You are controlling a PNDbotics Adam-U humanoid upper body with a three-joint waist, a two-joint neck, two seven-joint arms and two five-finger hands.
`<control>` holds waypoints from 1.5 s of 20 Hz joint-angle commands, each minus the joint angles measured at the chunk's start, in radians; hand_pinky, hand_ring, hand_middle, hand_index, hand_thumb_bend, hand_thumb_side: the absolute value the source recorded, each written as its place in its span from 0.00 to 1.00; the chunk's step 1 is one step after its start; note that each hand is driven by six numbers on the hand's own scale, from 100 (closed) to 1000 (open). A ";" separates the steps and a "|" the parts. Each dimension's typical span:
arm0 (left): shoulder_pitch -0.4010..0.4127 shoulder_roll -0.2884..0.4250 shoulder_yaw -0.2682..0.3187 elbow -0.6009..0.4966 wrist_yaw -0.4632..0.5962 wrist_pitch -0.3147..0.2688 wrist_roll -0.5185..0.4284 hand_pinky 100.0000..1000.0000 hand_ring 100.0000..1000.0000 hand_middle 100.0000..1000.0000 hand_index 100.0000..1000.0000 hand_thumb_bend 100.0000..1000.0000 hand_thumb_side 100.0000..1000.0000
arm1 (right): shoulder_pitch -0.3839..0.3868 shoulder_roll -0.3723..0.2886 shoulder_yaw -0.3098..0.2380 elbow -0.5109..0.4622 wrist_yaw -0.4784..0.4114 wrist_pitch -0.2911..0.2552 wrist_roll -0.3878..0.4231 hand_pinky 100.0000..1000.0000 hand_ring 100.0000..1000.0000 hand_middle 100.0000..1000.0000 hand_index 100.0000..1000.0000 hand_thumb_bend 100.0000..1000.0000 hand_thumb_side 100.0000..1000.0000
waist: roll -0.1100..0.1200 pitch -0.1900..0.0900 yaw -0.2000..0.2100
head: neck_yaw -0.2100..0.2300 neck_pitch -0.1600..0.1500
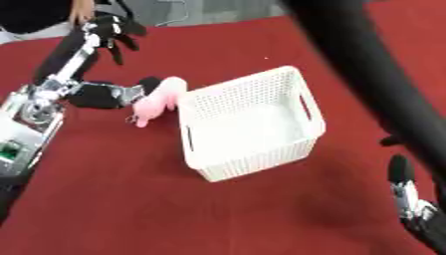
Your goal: Pick up objects on the table and place them in the box.
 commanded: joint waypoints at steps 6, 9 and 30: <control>-0.127 0.052 -0.029 0.168 -0.126 -0.087 -0.015 0.39 0.61 0.70 0.78 0.32 0.54 | -0.003 -0.012 0.002 -0.014 -0.004 -0.003 0.006 0.59 0.75 0.82 0.79 0.02 0.67 | -0.002 -0.016 -0.005 | 0.016 -0.009; -0.152 0.051 -0.025 0.204 -0.184 -0.108 -0.007 0.41 0.62 0.70 0.78 0.35 0.53 | -0.004 -0.012 0.001 -0.014 -0.005 -0.003 0.006 0.59 0.75 0.82 0.78 0.01 0.67 | -0.002 -0.016 -0.007 | 0.014 -0.011; -0.199 0.027 -0.001 0.438 -0.376 -0.169 0.043 0.43 0.61 0.70 0.76 0.32 0.56 | -0.013 -0.014 0.000 -0.014 -0.009 -0.011 0.006 0.59 0.75 0.82 0.78 0.01 0.67 | -0.011 -0.013 -0.016 | 0.014 -0.017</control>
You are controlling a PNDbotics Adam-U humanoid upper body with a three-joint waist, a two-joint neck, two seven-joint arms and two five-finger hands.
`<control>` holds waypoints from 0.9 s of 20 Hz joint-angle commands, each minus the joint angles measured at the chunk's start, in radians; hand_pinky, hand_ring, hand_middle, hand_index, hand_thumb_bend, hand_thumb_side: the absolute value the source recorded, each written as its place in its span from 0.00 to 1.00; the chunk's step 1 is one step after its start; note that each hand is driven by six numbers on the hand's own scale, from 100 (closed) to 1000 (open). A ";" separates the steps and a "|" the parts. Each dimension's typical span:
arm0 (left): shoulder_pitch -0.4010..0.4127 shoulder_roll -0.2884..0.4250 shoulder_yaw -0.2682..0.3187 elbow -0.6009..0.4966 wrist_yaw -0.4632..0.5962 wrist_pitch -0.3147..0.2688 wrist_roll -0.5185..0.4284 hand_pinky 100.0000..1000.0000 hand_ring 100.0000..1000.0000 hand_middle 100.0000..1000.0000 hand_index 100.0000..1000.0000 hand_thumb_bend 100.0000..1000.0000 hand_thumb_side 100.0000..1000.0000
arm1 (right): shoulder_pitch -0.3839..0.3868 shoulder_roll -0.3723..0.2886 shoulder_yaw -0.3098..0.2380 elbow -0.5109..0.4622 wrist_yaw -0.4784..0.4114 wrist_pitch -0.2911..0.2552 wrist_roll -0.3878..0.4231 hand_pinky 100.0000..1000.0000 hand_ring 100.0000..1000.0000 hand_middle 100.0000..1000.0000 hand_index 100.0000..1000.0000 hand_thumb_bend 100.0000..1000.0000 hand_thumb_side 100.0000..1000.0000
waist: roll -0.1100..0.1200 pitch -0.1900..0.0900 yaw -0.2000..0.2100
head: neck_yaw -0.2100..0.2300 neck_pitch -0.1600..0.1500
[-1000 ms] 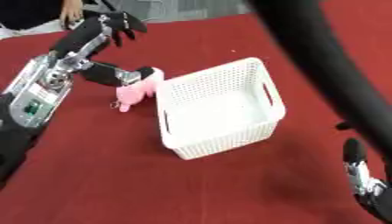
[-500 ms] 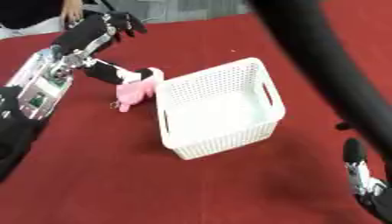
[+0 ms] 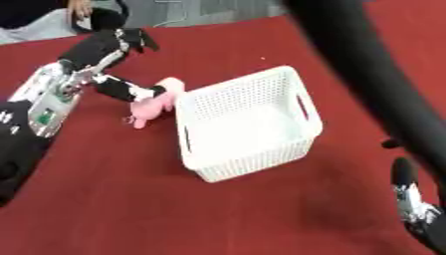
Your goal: Pick up objects on the table and place them in the box.
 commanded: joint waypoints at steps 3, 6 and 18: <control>-0.002 0.002 0.022 0.026 -0.011 -0.008 0.011 0.42 0.61 0.70 0.76 0.30 0.58 | -0.015 -0.013 -0.002 -0.014 -0.006 -0.005 0.000 0.59 0.75 0.81 0.78 0.00 0.67 | -0.010 -0.012 -0.004 | 0.007 -0.016; 0.007 -0.013 0.024 0.038 -0.009 -0.008 0.016 0.42 0.60 0.70 0.76 0.29 0.58 | -0.019 -0.013 -0.001 -0.014 -0.008 -0.007 0.000 0.59 0.75 0.81 0.78 0.00 0.67 | -0.011 -0.011 -0.007 | 0.007 -0.018; 0.004 -0.059 0.010 0.084 -0.029 -0.028 0.009 0.42 0.60 0.70 0.75 0.26 0.61 | -0.032 -0.014 0.003 -0.014 -0.012 -0.010 0.006 0.59 0.75 0.81 0.77 0.00 0.67 | -0.006 -0.001 -0.020 | 0.005 -0.022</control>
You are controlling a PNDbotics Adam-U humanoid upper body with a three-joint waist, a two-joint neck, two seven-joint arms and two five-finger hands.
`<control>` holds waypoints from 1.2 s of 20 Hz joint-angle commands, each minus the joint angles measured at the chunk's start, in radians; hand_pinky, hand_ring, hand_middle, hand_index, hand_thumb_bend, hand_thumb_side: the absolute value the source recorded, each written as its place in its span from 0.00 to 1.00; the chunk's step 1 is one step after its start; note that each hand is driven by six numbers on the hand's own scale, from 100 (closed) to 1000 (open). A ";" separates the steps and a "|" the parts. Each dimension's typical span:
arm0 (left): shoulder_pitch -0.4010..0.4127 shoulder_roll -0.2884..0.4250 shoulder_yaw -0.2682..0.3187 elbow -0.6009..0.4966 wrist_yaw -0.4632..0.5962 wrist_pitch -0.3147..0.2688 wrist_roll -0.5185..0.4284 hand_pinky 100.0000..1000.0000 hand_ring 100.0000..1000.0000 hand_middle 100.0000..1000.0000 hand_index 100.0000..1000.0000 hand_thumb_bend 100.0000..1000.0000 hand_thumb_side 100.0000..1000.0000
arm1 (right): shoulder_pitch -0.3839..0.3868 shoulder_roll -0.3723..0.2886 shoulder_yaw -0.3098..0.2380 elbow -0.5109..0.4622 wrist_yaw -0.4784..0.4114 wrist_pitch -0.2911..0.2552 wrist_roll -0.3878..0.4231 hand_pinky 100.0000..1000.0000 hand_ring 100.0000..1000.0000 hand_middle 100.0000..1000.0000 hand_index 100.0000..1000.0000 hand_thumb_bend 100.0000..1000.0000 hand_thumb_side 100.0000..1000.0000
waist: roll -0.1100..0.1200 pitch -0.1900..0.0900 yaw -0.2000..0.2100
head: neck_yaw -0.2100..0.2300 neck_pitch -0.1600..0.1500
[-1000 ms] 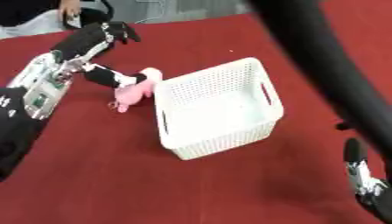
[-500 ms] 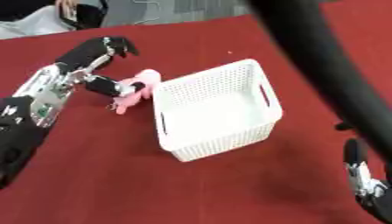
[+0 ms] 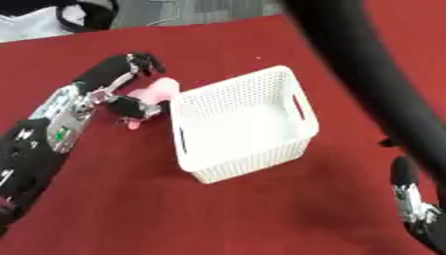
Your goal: Pick up objects on the table and place them in the box.
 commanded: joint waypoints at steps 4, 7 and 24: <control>-0.025 0.001 0.009 0.047 -0.028 -0.021 0.019 0.39 0.58 0.68 0.74 0.27 0.60 | -0.012 -0.014 0.000 -0.014 -0.005 -0.004 0.003 0.59 0.75 0.81 0.77 0.00 0.67 | 0.000 -0.011 -0.003 | 0.005 -0.016; -0.030 -0.004 0.014 0.081 -0.040 -0.030 0.034 0.39 0.58 0.68 0.73 0.27 0.60 | -0.013 -0.014 0.000 -0.014 -0.005 -0.004 0.003 0.59 0.75 0.81 0.77 0.00 0.67 | 0.000 -0.010 -0.004 | 0.005 -0.016; -0.076 -0.019 0.031 0.220 -0.151 -0.104 0.094 0.35 0.52 0.63 0.66 0.00 0.46 | -0.011 -0.016 0.000 -0.014 -0.005 -0.007 0.003 0.59 0.74 0.80 0.77 0.00 0.67 | -0.005 -0.012 -0.003 | 0.007 -0.006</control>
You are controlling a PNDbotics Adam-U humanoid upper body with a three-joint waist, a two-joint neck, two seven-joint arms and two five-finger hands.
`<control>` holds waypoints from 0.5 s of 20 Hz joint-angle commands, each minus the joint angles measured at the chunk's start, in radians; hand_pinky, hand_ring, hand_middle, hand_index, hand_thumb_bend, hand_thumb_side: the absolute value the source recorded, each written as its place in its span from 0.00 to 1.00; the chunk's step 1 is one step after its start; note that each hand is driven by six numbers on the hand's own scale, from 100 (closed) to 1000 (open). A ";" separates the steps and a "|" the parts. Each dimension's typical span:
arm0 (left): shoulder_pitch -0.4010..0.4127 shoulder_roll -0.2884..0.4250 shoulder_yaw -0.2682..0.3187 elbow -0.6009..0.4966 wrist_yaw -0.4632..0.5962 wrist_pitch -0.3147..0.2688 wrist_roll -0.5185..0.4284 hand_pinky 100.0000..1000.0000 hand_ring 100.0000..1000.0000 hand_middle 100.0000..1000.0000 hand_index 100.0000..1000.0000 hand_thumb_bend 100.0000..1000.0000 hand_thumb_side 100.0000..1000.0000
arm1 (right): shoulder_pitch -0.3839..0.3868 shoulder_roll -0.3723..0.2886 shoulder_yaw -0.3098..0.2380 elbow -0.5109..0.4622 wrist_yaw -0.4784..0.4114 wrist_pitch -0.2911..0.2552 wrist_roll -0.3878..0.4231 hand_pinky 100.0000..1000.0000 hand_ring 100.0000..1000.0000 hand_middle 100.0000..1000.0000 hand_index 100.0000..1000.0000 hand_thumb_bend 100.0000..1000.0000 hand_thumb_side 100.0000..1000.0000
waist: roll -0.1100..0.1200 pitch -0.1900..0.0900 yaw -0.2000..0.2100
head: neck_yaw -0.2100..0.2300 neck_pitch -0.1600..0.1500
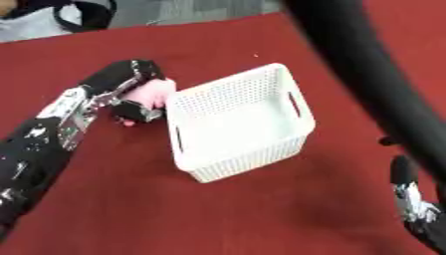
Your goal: Pick up objects on the table and place them in the box.
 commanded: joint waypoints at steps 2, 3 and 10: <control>-0.002 0.003 0.009 0.022 -0.016 -0.013 0.040 0.34 0.51 0.62 0.65 0.00 0.49 | -0.008 -0.016 -0.001 -0.014 -0.005 -0.003 -0.001 0.59 0.74 0.80 0.77 0.00 0.67 | -0.010 -0.016 -0.001 | 0.007 -0.008; -0.001 0.002 0.008 0.022 -0.017 -0.015 0.052 0.34 0.51 0.62 0.65 0.00 0.51 | -0.008 -0.016 -0.001 -0.014 -0.005 -0.003 -0.001 0.59 0.74 0.80 0.77 0.00 0.67 | -0.010 -0.016 -0.001 | 0.007 -0.008; -0.001 0.005 0.007 0.015 -0.010 -0.033 0.114 0.30 0.48 0.59 0.65 0.00 0.55 | -0.006 -0.017 -0.001 -0.014 -0.005 -0.003 0.000 0.59 0.74 0.80 0.76 0.00 0.67 | -0.013 -0.018 0.002 | 0.007 -0.006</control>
